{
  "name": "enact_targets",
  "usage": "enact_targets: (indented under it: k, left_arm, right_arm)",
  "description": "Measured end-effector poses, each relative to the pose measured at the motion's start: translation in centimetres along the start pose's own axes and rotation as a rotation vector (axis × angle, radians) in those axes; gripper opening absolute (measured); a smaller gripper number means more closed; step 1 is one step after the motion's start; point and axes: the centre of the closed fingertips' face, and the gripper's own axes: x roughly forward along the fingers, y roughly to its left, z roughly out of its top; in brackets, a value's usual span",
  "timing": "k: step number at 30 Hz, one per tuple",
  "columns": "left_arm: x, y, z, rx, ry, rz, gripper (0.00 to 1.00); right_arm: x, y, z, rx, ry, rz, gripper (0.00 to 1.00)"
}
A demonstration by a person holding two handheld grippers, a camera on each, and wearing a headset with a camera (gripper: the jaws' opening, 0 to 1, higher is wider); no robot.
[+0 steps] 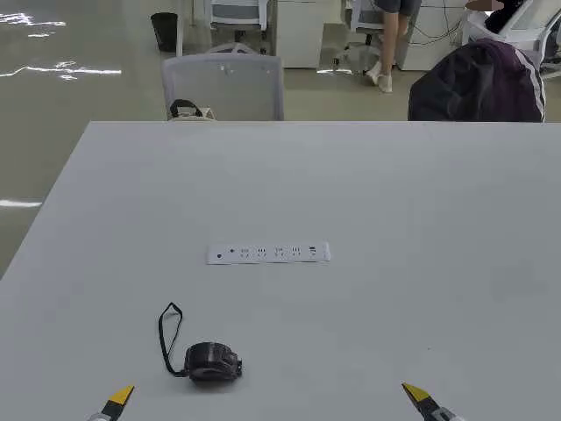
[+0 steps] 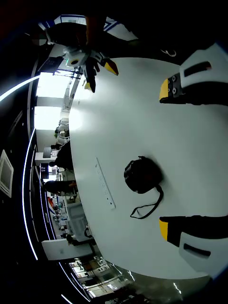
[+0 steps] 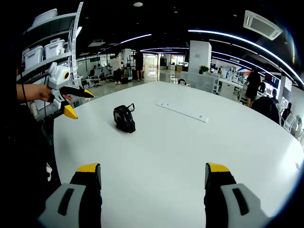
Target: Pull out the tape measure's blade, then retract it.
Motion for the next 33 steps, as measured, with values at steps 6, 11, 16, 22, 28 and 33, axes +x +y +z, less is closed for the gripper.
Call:
enact_targets:
  k: [6, 11, 16, 22, 28, 33]
  left_arm:
    - [0.1, 0.0, -0.1, 0.002, 0.002, -0.002, 0.98]
    - [0.1, -0.1, 0.1, 0.005, 0.002, -0.004, 0.97]
    - [0.1, -0.1, 0.2, 0.012, 0.004, -0.014, 0.93]
    - [0.2, -0.5, 0.3, 0.033, 0.007, -0.039, 0.89]
    - [0.3, -0.3, 0.5, 0.053, 0.015, -0.065, 0.81]
    - [0.6, -0.4, 0.7, 0.099, 0.014, -0.105, 0.67]
  right_arm:
    - [0.0, 0.1, 0.2, 0.002, -0.004, 0.004, 0.92]
    - [0.0, 0.2, 0.2, -0.003, 0.000, 0.007, 0.92]
    - [0.1, 0.2, 0.4, -0.009, -0.006, 0.018, 0.91]
    - [0.2, 0.1, 0.4, -0.012, -0.003, 0.022, 0.90]
    - [0.3, 0.3, 0.3, -0.019, 0.007, 0.046, 0.87]
    - [0.6, 1.1, 0.3, -0.041, 0.012, 0.113, 0.78]
